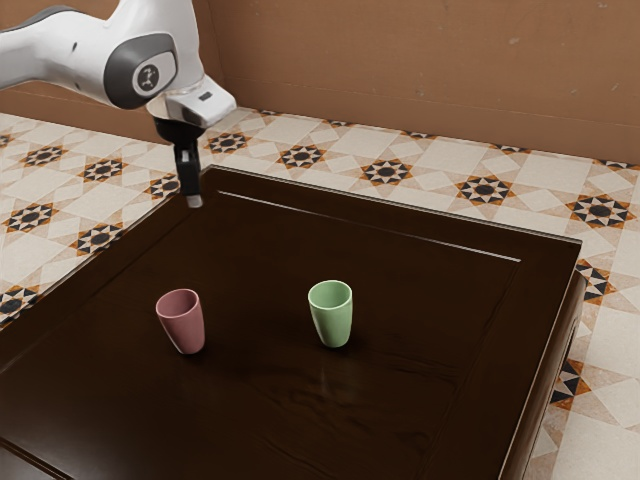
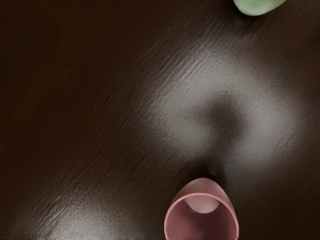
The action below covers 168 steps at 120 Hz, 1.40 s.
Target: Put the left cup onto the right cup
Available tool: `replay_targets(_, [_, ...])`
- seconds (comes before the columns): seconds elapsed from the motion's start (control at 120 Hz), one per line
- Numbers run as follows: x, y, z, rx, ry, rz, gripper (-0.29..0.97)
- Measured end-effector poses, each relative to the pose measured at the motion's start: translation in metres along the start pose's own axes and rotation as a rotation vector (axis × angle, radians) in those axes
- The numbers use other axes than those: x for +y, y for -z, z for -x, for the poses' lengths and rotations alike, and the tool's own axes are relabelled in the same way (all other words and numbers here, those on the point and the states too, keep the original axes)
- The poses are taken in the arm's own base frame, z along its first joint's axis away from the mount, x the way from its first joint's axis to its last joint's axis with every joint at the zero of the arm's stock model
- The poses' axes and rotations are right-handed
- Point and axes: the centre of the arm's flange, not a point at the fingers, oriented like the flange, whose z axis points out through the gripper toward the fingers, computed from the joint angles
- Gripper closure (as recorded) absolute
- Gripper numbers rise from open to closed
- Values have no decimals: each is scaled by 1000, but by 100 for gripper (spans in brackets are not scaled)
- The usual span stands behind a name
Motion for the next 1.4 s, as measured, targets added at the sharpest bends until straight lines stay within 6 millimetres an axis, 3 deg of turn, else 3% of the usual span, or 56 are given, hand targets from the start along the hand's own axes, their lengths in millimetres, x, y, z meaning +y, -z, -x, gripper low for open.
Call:
replay_targets(0.1, [0, -4, 4, -5, 3, 18, 0])
replay_targets(0.2, [7, -22, 13, -18, 4, 49, 0])
replay_targets(0.533, [34, -108, 41, -89, 21, 150, 0])
replay_targets(0.7, [27, -143, 45, -107, 40, 169, 0])
replay_targets(0.85, [11, -168, 62, -124, 79, 177, 0])
replay_targets(1.05, [0, -188, 70, -148, 86, 170, 0])
replay_targets(1.4, [-5, -219, 55, -180, 33, 150, 0])
